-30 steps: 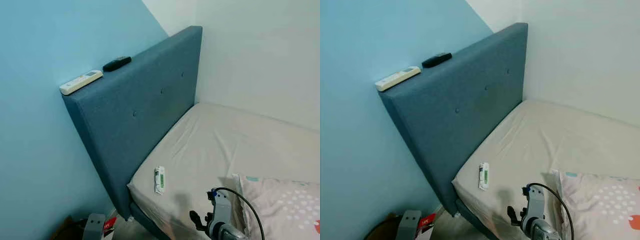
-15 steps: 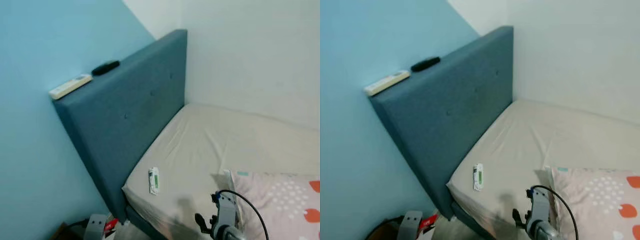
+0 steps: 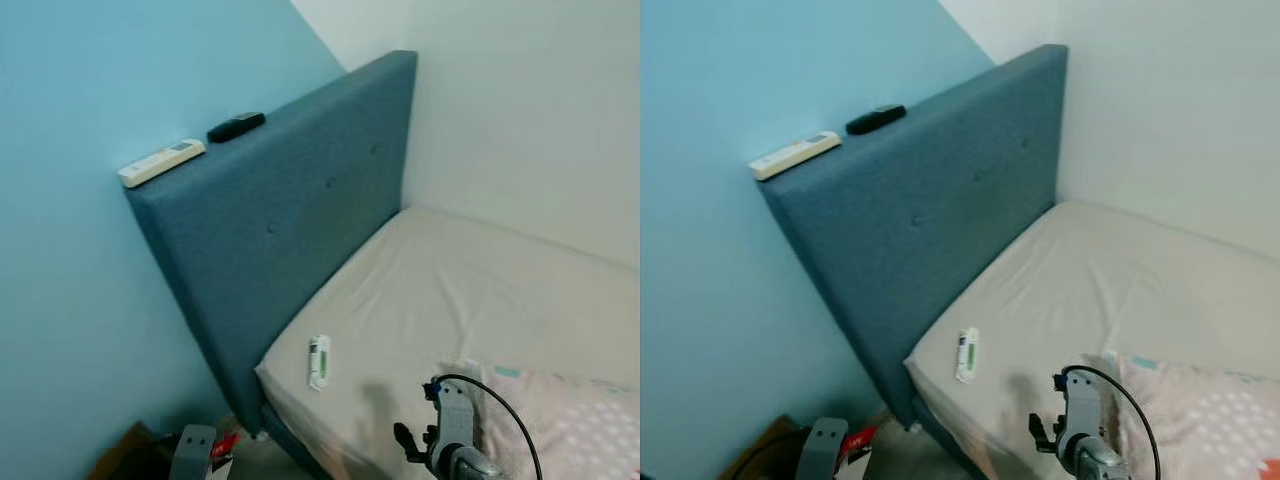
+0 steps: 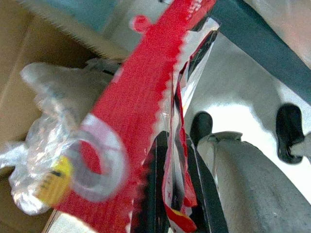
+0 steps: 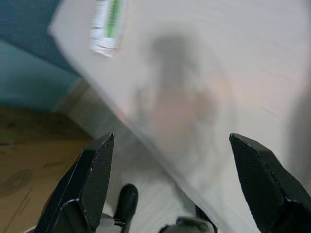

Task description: Clean up the room

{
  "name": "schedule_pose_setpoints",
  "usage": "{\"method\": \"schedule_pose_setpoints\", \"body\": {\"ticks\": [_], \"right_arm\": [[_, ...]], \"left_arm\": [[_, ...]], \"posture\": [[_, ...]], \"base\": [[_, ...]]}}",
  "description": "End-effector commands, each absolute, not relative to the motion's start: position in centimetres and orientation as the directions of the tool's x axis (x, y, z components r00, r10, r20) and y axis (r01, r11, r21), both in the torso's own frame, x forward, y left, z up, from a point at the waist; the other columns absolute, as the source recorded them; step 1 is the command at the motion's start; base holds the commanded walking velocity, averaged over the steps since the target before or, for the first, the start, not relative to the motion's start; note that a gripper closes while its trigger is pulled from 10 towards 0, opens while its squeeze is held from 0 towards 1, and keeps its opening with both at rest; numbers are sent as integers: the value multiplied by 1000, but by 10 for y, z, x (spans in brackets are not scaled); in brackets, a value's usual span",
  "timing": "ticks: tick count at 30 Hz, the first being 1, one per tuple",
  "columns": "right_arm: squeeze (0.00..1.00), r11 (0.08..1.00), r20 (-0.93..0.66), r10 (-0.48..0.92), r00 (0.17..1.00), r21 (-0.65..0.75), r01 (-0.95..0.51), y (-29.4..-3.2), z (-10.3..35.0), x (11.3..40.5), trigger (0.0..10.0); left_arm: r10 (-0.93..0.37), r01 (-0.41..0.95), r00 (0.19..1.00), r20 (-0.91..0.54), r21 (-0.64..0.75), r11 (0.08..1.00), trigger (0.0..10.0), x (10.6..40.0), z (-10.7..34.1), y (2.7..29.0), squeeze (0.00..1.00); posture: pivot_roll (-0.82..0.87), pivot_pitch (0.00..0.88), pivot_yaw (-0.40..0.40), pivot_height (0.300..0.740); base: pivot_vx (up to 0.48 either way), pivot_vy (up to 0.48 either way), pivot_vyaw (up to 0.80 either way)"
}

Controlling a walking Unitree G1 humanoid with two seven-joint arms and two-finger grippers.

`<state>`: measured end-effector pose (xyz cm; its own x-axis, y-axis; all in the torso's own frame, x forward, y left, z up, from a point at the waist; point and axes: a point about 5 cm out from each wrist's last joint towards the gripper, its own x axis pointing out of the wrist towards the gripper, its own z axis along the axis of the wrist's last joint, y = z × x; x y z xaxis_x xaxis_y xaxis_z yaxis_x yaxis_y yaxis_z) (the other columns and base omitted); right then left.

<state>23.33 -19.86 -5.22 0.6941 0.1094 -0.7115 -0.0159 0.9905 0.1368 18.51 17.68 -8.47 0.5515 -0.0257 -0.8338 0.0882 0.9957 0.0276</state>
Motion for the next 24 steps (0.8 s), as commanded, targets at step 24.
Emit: {"method": "schedule_pose_setpoints", "body": {"ticks": [24], "right_arm": [[0, 992, -725, 113, 679, 122, -35, -193, -54, 233, 10000]], "left_arm": [[17, 25, 519, -855, 35, 999, 10000, 172, -90, 184, 0]], "posture": [[-90, 0, 32, 740]], "base": [[0, 0, 607]]}}
